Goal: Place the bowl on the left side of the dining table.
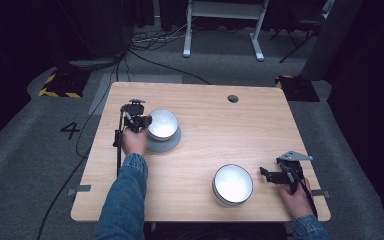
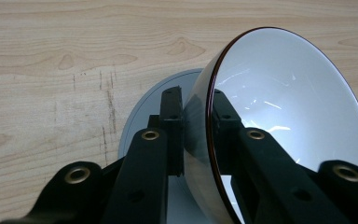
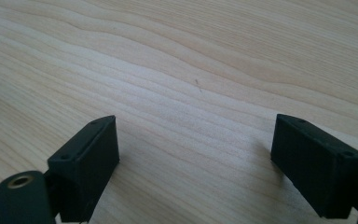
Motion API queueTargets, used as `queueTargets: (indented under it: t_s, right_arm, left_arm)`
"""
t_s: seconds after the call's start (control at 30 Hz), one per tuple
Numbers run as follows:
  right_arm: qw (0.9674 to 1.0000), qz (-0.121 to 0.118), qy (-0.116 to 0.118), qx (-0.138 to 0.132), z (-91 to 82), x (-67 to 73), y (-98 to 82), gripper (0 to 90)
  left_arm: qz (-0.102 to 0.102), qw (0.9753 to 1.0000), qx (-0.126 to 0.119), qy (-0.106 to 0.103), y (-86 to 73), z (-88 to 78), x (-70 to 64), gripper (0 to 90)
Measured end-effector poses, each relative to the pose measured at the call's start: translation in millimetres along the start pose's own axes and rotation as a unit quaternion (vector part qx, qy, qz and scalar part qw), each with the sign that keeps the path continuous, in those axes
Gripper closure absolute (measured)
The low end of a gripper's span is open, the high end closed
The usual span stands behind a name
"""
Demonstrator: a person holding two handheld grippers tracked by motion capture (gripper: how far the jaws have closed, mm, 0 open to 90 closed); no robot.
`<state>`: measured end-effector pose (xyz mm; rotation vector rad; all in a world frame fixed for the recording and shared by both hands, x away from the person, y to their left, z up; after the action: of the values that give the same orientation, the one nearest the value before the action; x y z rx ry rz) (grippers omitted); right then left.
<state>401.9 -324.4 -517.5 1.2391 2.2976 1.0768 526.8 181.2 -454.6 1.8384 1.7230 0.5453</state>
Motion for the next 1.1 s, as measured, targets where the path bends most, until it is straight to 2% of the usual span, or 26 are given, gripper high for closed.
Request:
queueTargets:
  t_s: [0.07,0.13,0.27,0.3,0.33,0.4,0.43,0.7,0.73,0.77,0.8,0.9,0.97,1.0,1.03,1.07,1.1]
  right_arm:
    - [1.0000,0.000,0.000,0.000,0.0,0.0,0.0,15.3]
    - [1.0000,0.000,0.000,0.000,0.0,0.1,0.0,15.3]
    - [1.0000,0.000,0.000,0.000,0.0,0.0,0.0,15.3]
    - [1.0000,0.000,-0.001,0.000,0.0,0.1,0.0,15.3]
    - [1.0000,0.000,0.000,0.000,0.0,0.1,0.0,15.3]
    - [1.0000,0.000,0.000,0.000,0.0,0.1,0.0,15.3]
    - [1.0000,0.000,0.000,0.000,0.0,0.1,0.0,15.3]
    - [1.0000,0.001,-0.001,0.000,0.0,0.2,-0.1,15.3]
    - [1.0000,0.001,-0.001,0.000,-0.1,0.2,-0.1,15.3]
    - [1.0000,0.001,-0.001,0.000,0.0,0.2,-0.1,15.3]
    - [1.0000,0.000,-0.001,0.000,0.0,0.2,0.0,15.3]
    - [1.0000,0.000,-0.001,0.000,-0.1,0.2,-0.1,15.3]
    - [1.0000,0.001,-0.001,0.000,-0.1,0.2,-0.1,15.4]
    - [1.0000,0.001,-0.001,0.000,-0.1,0.2,-0.1,15.3]
    - [1.0000,0.001,-0.001,0.000,0.0,0.2,-0.1,15.4]
    - [1.0000,0.001,-0.001,0.000,0.0,0.2,0.0,15.3]
    - [1.0000,0.001,-0.001,0.000,0.0,0.1,0.0,15.3]
  left_arm:
    - [-0.009,1.0000,0.002,-0.004,-0.5,1.0,0.9,79.3]
    - [-0.004,1.0000,0.001,-0.005,-0.4,1.2,2.2,79.3]
    - [-0.012,0.9999,0.003,-0.008,-1.9,1.8,2.4,79.4]
    - [-0.005,1.0000,0.005,-0.003,-2.1,1.8,4.4,79.5]
    - [-0.012,0.9999,0.008,-0.008,-2.9,2.1,4.1,79.7]
    - [-0.007,0.9999,0.009,-0.002,-4.4,3.1,7.0,80.1]
    - [-0.017,0.9998,0.009,-0.004,-5.3,3.9,6.6,80.3]
    - [-0.007,0.9999,0.010,0.007,-6.3,5.4,9.1,79.8]
    - [-0.016,0.9998,0.014,0.005,-6.8,5.6,8.7,76.2]
    - [-0.013,0.9997,0.019,0.007,-6.9,5.8,9.8,71.5]
    - [-0.020,0.9996,0.019,-0.003,-7.4,6.1,9.5,68.9]
    - [-0.029,0.9994,0.017,-0.005,-7.1,4.6,9.9,54.5]
    - [-0.029,0.9994,0.012,-0.011,-6.2,2.4,8.9,47.7]
    - [-0.031,0.9994,0.008,-0.009,-5.6,0.6,7.3,45.6]
    - [-0.023,0.9997,0.004,-0.007,-4.9,-1.8,6.7,44.2]
    - [-0.028,0.9996,-0.003,-0.005,-4.3,-3.9,4.2,42.8]
    - [-0.017,0.9998,-0.006,-0.002,-3.5,-6.5,3.6,41.5]
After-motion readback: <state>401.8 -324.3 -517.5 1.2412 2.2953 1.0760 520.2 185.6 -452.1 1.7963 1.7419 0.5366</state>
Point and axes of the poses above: each handheld gripper's, and its own axes: z roughly forward along the jaws, y roughly out of its top, x roughly to its left, the point moved 2 cm from there along z, roughly forward along the jaws, and after that the axes turned 8 degrees about y, right-handed, at the moved point
